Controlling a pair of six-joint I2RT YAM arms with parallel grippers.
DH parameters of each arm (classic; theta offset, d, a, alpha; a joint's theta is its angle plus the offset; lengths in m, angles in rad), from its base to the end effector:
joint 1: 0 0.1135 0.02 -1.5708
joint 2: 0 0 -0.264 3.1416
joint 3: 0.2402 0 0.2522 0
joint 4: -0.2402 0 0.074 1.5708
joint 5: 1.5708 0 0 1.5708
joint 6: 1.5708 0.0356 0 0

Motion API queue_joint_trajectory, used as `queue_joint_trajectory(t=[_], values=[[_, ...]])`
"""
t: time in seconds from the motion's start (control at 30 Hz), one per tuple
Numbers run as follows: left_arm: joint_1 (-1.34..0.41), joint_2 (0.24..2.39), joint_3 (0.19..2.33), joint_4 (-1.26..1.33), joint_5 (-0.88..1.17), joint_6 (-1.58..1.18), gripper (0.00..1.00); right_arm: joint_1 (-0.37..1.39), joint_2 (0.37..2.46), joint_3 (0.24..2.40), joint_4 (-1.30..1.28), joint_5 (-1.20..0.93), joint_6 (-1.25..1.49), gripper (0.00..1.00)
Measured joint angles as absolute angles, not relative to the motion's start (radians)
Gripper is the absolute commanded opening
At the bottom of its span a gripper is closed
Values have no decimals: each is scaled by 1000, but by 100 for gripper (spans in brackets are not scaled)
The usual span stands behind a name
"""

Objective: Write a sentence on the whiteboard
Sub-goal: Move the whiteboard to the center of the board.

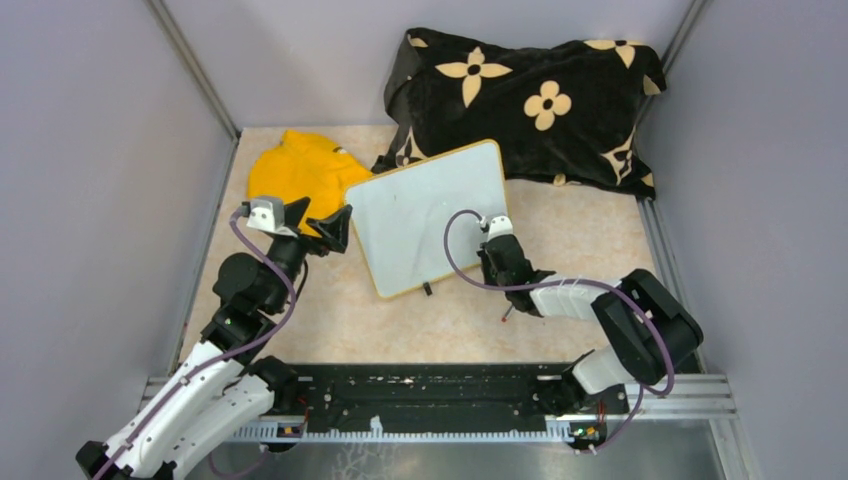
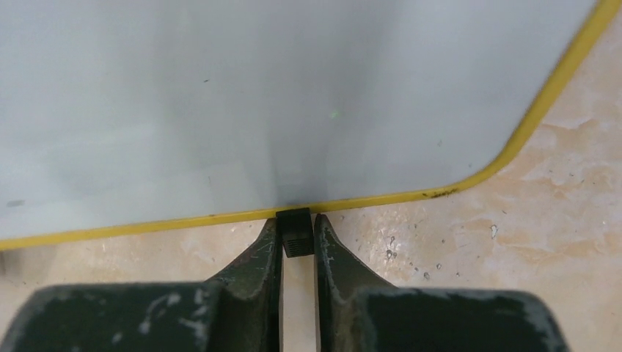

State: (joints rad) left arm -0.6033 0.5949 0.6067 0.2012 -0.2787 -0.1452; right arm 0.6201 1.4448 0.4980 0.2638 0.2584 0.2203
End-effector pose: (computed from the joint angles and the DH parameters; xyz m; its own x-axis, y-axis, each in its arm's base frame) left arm 0.1302 -0.0778 0.3472 0.1254 -0.2553 -0.9587 0.3458 0.9170 -0.1990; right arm 0.2191 0.1453 0.1432 -0.5887 -0.1608 -0.7922 -0.2786 0.9603 0.0121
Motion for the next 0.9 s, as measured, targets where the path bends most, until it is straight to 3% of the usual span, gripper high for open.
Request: queue_joint_trajectory(t=[0.63, 0.9], values=[[-606, 716, 630, 126, -364, -215, 98, 649, 1334, 392, 273, 284, 278, 0], [-581, 958, 797, -160, -524, -402, 86, 666, 1309, 386, 238, 291, 299, 0]])
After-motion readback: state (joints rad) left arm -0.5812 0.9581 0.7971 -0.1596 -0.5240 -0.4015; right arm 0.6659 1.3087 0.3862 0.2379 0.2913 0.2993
